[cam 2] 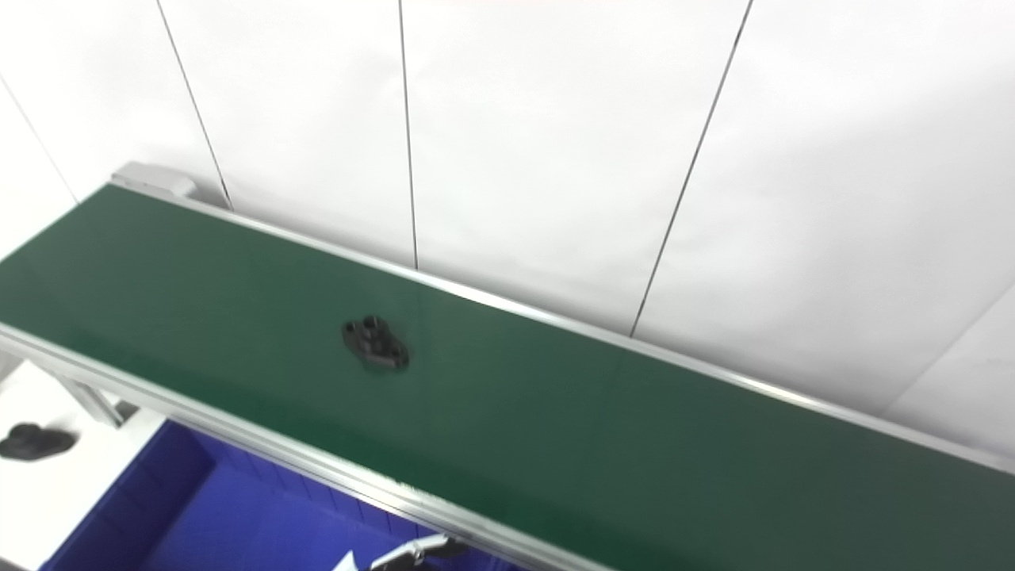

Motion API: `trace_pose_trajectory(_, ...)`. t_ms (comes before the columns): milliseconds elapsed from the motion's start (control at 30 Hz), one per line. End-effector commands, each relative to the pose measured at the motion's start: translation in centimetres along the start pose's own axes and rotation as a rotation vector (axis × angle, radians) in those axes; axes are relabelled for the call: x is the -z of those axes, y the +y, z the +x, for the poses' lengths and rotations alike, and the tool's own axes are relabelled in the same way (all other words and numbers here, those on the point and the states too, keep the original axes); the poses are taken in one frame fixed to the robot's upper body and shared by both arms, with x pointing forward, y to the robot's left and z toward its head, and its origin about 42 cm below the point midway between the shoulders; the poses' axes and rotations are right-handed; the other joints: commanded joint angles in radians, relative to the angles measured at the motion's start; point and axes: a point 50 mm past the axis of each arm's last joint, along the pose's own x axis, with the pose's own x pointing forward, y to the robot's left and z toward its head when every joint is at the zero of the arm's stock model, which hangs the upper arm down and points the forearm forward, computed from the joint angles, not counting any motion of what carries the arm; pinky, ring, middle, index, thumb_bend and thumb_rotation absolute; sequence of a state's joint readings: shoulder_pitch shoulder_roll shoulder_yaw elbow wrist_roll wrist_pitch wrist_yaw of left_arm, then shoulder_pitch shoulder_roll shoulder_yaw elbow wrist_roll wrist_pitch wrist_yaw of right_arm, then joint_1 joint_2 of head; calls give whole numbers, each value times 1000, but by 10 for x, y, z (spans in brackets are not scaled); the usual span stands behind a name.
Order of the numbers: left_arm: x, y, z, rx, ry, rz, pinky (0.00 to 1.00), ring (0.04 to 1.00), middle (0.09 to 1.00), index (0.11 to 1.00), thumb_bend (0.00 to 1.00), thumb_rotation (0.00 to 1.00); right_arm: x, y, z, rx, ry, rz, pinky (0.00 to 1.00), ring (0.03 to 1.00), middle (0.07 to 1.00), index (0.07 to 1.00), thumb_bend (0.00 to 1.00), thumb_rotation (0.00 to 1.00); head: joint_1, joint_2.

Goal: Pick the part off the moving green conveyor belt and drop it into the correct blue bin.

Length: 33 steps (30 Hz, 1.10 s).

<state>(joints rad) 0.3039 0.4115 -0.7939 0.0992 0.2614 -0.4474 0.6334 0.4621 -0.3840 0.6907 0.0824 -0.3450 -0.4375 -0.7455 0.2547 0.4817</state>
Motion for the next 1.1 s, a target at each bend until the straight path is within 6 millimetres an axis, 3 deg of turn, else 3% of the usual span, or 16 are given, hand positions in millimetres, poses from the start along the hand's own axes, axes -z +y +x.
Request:
trace_pose_trajectory(0, -5, 2, 6, -22, -60, 6, 704, 808, 842, 806, 897, 263, -14, -7, 6, 25, -65, 45, 703, 863, 931, 1000, 805, 394, -6, 1)
trace_pose_trajectory(100, -5, 0, 7, -35, -67, 1, 692, 802, 839, 799, 897, 256, -27, -14, 16, 56, -131, 48, 760, 861, 934, 1000, 796, 415, -11, 7)
trace_pose_trajectory(167, -5, -1, 7, -41, -69, -2, 685, 800, 838, 795, 899, 255, -35, -19, 21, 70, -158, 64, 882, 906, 949, 1000, 787, 412, -10, 9)
trace_pose_trajectory(333, -6, -2, 6, -43, -64, -20, 677, 796, 839, 797, 912, 265, -51, -32, 33, 112, -215, 69, 864, 897, 919, 1000, 807, 460, -15, 17)
trace_pose_trajectory(433, -6, -1, 5, -46, -68, -14, 670, 792, 840, 794, 909, 253, -67, -45, 47, 141, -277, 78, 747, 834, 883, 1000, 812, 469, -20, 21)
trace_pose_trajectory(700, -3, 0, 2, -57, -60, -10, 662, 777, 827, 787, 910, 232, -97, -63, 87, 180, -384, 67, 749, 756, 817, 943, 791, 354, -54, 22)
trace_pose_trajectory(833, -1, 2, 0, -53, -45, -12, 677, 790, 829, 776, 910, 242, -110, -67, 109, 155, -394, 61, 661, 722, 775, 911, 771, 312, -74, 28)
trace_pose_trajectory(967, -2, 3, 0, -57, -39, -25, 676, 787, 826, 773, 921, 224, -123, -69, 128, 140, -415, -2, 707, 722, 757, 885, 830, 431, -80, 36)
trace_pose_trajectory(1067, 0, 3, 0, -56, -37, -23, 655, 773, 821, 773, 924, 228, -133, -68, 144, 134, -459, -72, 704, 726, 756, 871, 855, 461, -105, 38)
